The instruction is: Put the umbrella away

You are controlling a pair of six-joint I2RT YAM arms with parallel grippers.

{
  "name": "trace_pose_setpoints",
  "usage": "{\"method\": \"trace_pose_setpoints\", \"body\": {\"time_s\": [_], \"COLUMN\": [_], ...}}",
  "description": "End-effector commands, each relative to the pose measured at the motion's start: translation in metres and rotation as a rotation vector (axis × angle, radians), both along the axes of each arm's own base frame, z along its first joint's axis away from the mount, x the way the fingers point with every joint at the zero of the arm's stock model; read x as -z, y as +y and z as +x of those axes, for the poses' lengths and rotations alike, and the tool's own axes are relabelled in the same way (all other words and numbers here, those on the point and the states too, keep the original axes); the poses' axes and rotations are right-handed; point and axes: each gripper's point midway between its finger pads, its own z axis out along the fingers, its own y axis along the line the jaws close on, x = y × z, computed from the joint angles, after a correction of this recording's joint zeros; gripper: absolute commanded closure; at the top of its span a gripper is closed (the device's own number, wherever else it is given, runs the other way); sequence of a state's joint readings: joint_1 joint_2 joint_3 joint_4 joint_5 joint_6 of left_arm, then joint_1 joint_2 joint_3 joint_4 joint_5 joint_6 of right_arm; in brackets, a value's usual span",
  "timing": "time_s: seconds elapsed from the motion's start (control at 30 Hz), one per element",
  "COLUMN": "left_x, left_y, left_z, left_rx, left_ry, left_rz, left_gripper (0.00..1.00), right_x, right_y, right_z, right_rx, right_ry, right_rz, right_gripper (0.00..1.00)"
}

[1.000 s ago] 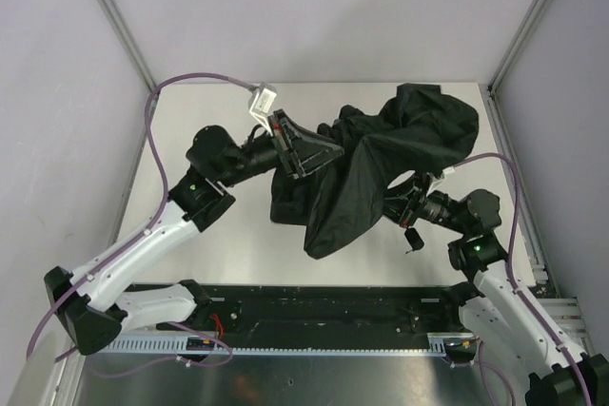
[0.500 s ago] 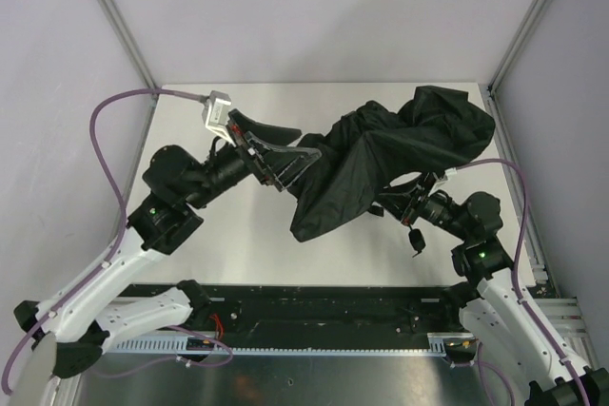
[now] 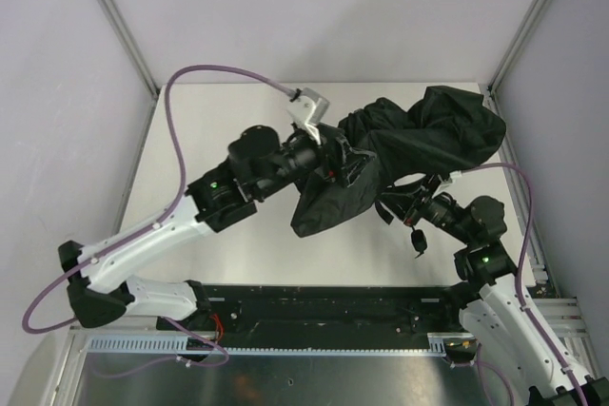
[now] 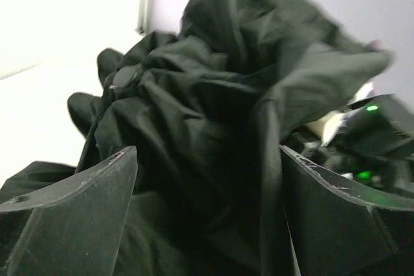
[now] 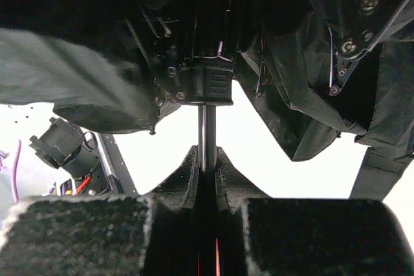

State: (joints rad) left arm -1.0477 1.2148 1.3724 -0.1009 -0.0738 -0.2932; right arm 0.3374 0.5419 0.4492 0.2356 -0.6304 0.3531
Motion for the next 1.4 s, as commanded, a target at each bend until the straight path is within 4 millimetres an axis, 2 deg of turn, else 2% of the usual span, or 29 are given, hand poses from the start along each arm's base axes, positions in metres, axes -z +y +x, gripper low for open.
{"method": "trace_pose_setpoints", "body": {"time_s": [0.0, 0.1, 0.2, 0.23, 0.37, 0.57, 0.67, 0.8, 1.07, 1.27, 1.37], "left_x": [0.004, 0.006, -0.003, -0.006, -0.003, -0.002, -0.007, 0.0, 0.038, 0.025, 0.018], "left_y": [0.001, 0.001, 0.006, 0.008, 0.023, 0.063, 0.073, 0.072, 0.064, 0.038, 0.038], "left_z": [0.021, 0.034, 0.033, 0.031, 0.011, -0.009, -0.016, -0.018, -0.008, -0.02, -0.027], "left_rx": [-0.095, -0.11, -0.088, -0.071, 0.025, 0.007, 0.001, 0.012, -0.033, 0.156, 0.214], "left_ry": [-0.062, -0.04, -0.03, -0.018, 0.097, 0.307, 0.373, 0.473, 0.622, 0.583, 0.518], "left_rz": [0.107, 0.139, 0.117, 0.107, 0.039, -0.137, -0.208, -0.252, -0.267, -0.312, -0.347], "left_gripper": [0.09, 0.12, 0.16, 0.16, 0.02, 0.01, 0.01, 0.01, 0.01, 0.01, 0.01], "right_x": [-0.049, -0.05, -0.048, -0.048, -0.049, -0.045, -0.044, -0.045, -0.048, -0.045, -0.045], "right_y": [0.001, 0.004, 0.006, 0.006, 0.006, 0.007, 0.008, 0.009, 0.008, 0.009, 0.009], "right_z": [-0.015, -0.019, -0.021, -0.021, -0.024, -0.023, -0.022, -0.023, -0.027, -0.024, -0.023], "right_rx": [-0.038, -0.072, -0.091, -0.091, -0.099, -0.1, -0.101, -0.108, -0.111, -0.106, -0.107], "right_ry": [-0.177, -0.183, -0.18, -0.18, -0.183, -0.174, -0.172, -0.174, -0.186, -0.18, -0.183], "right_rz": [0.046, 0.049, 0.042, 0.041, 0.039, 0.03, 0.028, 0.031, 0.033, 0.027, 0.026], "right_gripper": [1.0, 1.0, 1.0, 1.0, 1.0, 1.0, 1.0, 1.0, 1.0, 1.0, 1.0]}}
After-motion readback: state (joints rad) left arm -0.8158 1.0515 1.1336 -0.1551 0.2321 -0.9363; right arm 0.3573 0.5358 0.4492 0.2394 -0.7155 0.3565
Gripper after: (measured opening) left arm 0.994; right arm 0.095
